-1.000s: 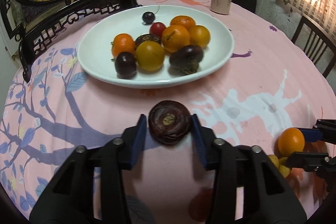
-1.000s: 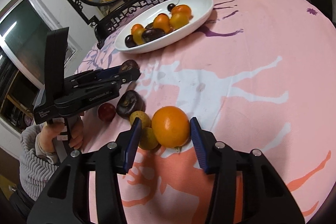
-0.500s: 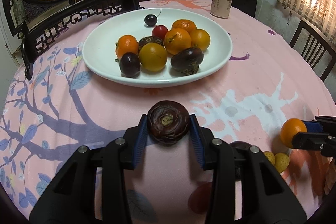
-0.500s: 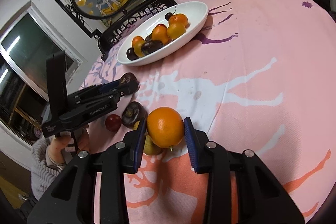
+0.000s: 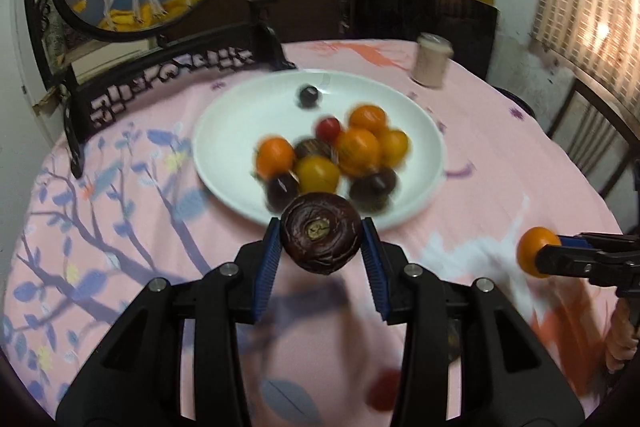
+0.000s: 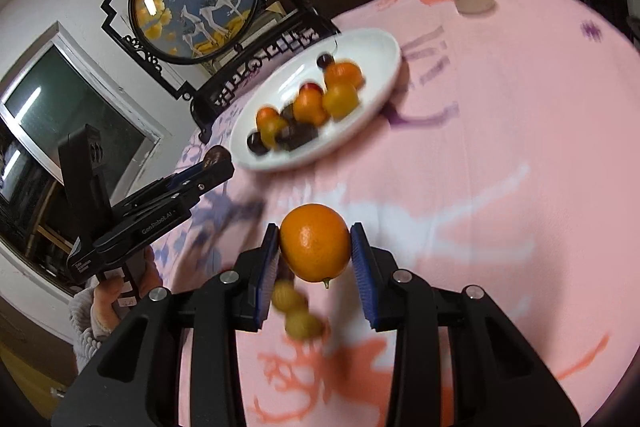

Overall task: Organize fruits
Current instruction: 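Place orange on plate with right tool while left places dark brown fruit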

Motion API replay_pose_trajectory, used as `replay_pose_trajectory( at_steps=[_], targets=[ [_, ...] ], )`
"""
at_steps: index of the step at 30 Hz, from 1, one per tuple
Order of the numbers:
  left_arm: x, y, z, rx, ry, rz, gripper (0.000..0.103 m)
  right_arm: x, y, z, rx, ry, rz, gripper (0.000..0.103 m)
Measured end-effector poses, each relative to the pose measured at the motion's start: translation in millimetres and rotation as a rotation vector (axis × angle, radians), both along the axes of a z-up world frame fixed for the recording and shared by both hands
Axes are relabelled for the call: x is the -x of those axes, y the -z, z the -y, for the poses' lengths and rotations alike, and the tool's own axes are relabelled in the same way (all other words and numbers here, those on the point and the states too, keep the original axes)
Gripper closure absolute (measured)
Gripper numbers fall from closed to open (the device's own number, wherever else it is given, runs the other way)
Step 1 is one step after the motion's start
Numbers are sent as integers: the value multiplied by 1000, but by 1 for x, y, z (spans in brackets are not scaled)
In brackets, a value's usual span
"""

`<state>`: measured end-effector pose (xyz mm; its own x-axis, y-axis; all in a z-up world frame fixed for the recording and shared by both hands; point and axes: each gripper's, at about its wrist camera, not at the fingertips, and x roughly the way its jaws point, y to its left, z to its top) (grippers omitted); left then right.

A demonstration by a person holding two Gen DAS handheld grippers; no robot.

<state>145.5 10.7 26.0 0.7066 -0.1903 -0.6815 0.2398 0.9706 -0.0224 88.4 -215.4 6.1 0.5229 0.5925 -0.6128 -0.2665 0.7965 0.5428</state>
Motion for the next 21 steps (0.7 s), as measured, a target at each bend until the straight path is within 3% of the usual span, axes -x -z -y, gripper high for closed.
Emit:
replay_pose_trajectory(
  at_steps=[4,9,11,13,14,16,21],
  targets=[
    [-33,-7,-10,29,-49,-13,63,-41,-16,-18,27,-2,18,66],
    [-68,-2,-20,26,-118,-18,62,-93,-8,-41,76,29,-8,66],
    [-74,2,-24,33,-131,-23,54,-105,-4,-45,96,48,3,66],
    [-78,4,-28,43,-142,-18,34,-114,-2,-47,85,61,15,66],
    [-78,4,-29,47,-143,-15,32,-118,-2,-46,70,67,13,65],
    [-78,4,-29,55,-129,-20,31,-122,-1,-43,36,57,2,54],
    [-69,3,-24,29,-121,-2,22,-111,-4,-31,12,58,6,53]
  ],
)
